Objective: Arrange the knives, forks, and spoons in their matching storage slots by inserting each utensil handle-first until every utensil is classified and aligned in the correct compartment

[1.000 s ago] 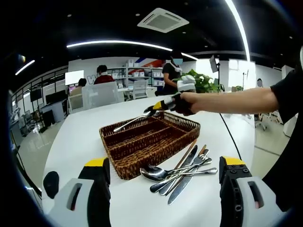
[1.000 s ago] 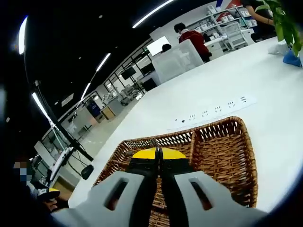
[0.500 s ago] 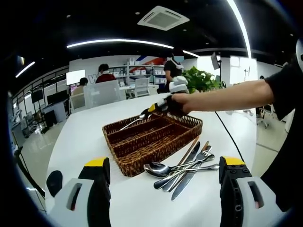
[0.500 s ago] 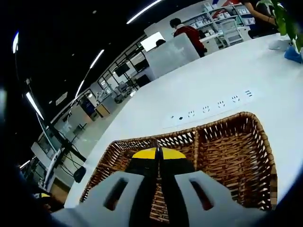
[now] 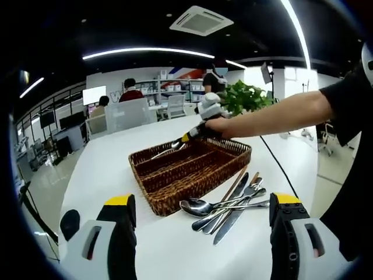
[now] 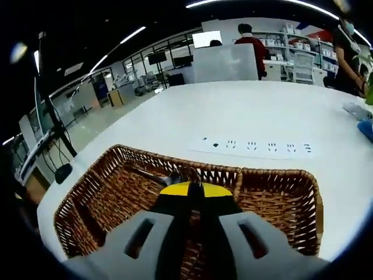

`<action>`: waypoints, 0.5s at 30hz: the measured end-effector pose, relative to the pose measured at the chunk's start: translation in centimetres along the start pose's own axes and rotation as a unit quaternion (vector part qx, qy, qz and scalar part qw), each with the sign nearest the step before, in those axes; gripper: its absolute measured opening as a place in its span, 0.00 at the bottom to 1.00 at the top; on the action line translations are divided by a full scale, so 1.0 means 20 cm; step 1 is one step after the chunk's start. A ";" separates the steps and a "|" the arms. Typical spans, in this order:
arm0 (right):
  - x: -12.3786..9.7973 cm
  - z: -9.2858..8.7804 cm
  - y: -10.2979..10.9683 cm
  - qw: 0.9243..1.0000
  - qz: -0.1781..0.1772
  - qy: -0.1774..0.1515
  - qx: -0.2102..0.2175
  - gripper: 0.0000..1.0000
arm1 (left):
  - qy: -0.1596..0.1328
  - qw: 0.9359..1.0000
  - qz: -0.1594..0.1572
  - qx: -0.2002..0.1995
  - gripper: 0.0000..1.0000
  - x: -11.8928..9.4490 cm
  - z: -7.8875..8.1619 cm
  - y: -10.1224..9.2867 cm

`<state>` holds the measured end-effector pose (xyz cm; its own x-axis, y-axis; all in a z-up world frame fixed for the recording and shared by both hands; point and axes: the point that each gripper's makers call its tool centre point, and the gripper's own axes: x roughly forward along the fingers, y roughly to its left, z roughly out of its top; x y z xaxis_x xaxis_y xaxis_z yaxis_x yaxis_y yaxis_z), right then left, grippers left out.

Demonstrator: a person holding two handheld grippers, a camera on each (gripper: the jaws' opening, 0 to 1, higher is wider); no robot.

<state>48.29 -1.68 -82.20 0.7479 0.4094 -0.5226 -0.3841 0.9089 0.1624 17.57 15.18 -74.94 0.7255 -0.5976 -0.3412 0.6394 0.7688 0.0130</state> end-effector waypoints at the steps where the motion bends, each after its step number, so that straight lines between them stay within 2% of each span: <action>1: 0.00 -0.01 -0.01 1.000 -0.005 0.003 -0.002 0.05 | 0.000 1.000 0.001 -0.001 0.97 0.00 0.00 0.00; 5: -0.01 -0.01 -0.06 0.999 -0.035 0.007 -0.041 0.06 | 0.005 1.000 0.005 -0.003 0.97 0.00 -0.02 0.02; 8: -0.02 0.03 -0.11 0.996 -0.052 -0.001 -0.068 0.05 | 0.005 1.000 0.003 -0.002 0.97 0.01 -0.02 0.01; 12: -0.07 0.09 -0.09 0.997 -0.046 -0.026 -0.063 0.08 | 0.003 1.000 -0.003 0.000 0.97 0.03 -0.01 -0.01; 15: -0.12 0.13 -0.06 0.995 -0.034 -0.044 -0.077 0.10 | 0.004 1.000 -0.007 0.003 0.97 0.04 -0.01 -0.03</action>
<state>48.39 -3.58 -79.00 0.8169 0.3590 -0.4515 -0.4043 0.9146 -0.0042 17.77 14.35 -75.31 0.7144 -0.6070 -0.3482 0.6511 0.7589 0.0130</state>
